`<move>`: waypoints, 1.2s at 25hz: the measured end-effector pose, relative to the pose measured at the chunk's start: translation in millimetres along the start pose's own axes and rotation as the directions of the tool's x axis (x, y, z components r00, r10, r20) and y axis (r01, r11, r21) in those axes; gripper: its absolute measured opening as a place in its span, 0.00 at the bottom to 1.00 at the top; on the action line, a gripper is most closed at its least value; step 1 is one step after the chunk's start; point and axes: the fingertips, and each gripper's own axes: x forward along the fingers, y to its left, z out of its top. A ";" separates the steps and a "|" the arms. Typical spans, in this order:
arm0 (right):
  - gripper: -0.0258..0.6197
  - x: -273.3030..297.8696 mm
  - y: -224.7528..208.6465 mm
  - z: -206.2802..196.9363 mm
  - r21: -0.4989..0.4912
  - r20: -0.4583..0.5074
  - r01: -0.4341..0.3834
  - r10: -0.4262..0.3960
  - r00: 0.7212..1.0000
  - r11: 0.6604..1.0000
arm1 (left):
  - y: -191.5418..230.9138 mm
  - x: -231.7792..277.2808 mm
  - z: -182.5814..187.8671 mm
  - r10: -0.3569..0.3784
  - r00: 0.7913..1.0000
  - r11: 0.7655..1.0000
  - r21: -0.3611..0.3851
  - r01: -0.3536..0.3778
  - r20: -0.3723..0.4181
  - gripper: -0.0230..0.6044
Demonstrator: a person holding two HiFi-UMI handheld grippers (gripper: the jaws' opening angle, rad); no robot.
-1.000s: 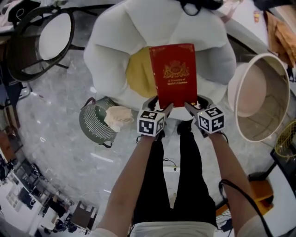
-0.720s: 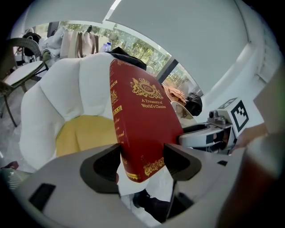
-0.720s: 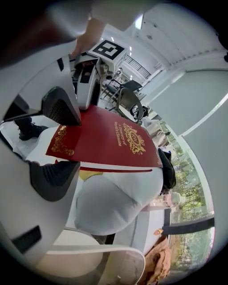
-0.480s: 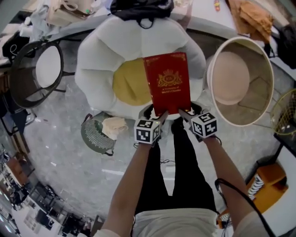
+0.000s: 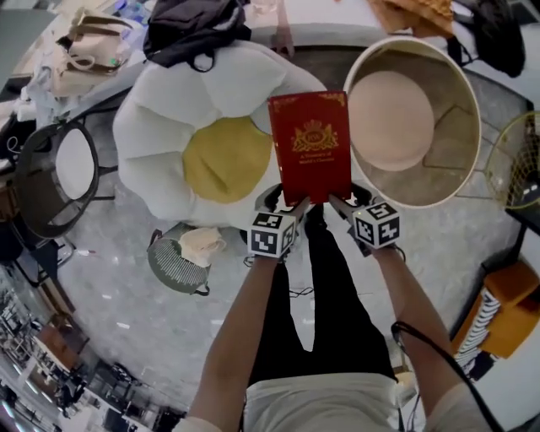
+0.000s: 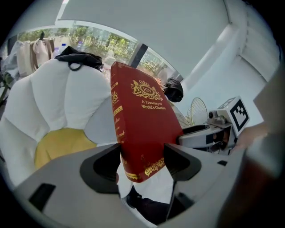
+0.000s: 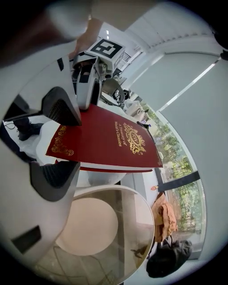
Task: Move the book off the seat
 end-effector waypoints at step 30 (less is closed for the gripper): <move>0.45 -74.8 -210.9 -42.6 0.374 0.085 0.180 -0.227 0.970 0.910 | -139.2 196.5 42.7 -0.169 0.936 0.946 0.217 0.242 -0.309 0.53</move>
